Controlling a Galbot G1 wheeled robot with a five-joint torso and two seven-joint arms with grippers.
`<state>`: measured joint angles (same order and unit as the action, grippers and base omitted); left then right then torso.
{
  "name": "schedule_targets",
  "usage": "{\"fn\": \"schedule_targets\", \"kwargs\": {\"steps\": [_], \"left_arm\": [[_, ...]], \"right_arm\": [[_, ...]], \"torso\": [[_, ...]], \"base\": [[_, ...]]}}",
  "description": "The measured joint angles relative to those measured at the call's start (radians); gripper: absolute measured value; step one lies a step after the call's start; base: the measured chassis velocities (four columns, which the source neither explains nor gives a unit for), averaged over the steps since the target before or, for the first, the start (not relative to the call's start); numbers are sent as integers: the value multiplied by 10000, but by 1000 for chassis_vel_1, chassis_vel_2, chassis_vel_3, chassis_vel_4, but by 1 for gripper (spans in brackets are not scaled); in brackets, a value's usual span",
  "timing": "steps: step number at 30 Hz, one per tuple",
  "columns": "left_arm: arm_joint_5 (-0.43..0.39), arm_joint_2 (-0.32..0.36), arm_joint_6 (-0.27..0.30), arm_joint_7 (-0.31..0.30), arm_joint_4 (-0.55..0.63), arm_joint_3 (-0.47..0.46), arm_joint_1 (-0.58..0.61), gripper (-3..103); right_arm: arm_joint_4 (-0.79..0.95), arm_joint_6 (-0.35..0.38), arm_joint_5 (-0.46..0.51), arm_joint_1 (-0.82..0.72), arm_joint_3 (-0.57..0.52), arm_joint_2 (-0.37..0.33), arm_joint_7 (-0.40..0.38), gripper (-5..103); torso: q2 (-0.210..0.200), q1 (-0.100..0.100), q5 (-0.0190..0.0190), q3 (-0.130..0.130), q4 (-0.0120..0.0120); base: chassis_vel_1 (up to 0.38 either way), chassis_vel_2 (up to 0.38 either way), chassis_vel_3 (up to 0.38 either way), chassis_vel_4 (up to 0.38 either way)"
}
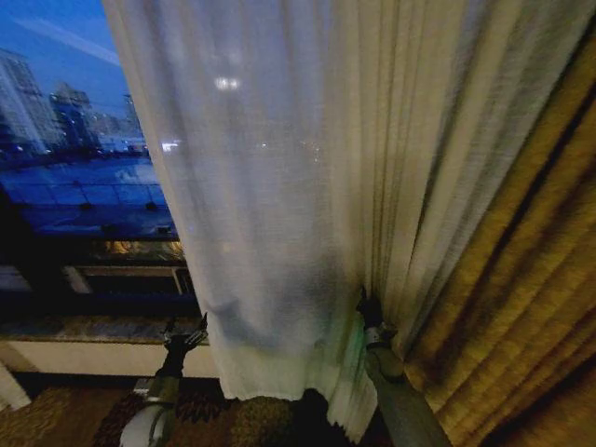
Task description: Open the curtains by pulling them apart, changing their state from closed to fully open.
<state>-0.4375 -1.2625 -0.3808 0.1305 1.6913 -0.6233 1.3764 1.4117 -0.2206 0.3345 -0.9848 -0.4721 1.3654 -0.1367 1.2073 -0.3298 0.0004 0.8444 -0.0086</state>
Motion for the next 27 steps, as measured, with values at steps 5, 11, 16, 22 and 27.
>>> {"fn": "schedule_targets", "kwargs": {"steps": [5, 11, 16, 22, 27], "left_arm": [[0, 3, 0, -9, -1, -7, 1, 100], [0, 5, 0, -14, -1, -10, 1, 100], [0, 2, 0, -12, -1, -5, 1, 100], [0, 2, 0, -12, -1, -5, 1, 100], [0, 2, 0, -12, -1, -4, 1, 100]], "right_arm": [[-92, -6, -217, 63, 10, 50, -68, 0], [-178, -13, -431, 56, -5, 59, -128, 0], [-189, -13, -442, 26, -47, 12, -136, 0], [-199, 52, -434, 33, -89, -32, -227, 0], [-211, 114, -449, 1, -122, -51, -296, 0]], "torso": [[2, 3, -15, -2, 11], [1, 3, -7, -1, 7], [1, 3, -3, -1, 3], [2, 3, -7, -2, 7], [1, 3, -5, -1, 6]], "base": [[46, 31, -23, -7], [29, 50, -27, -20], [0, 0, 0, 0], [0, 0, 0, 0], [0, 0, 0, 0]]}}
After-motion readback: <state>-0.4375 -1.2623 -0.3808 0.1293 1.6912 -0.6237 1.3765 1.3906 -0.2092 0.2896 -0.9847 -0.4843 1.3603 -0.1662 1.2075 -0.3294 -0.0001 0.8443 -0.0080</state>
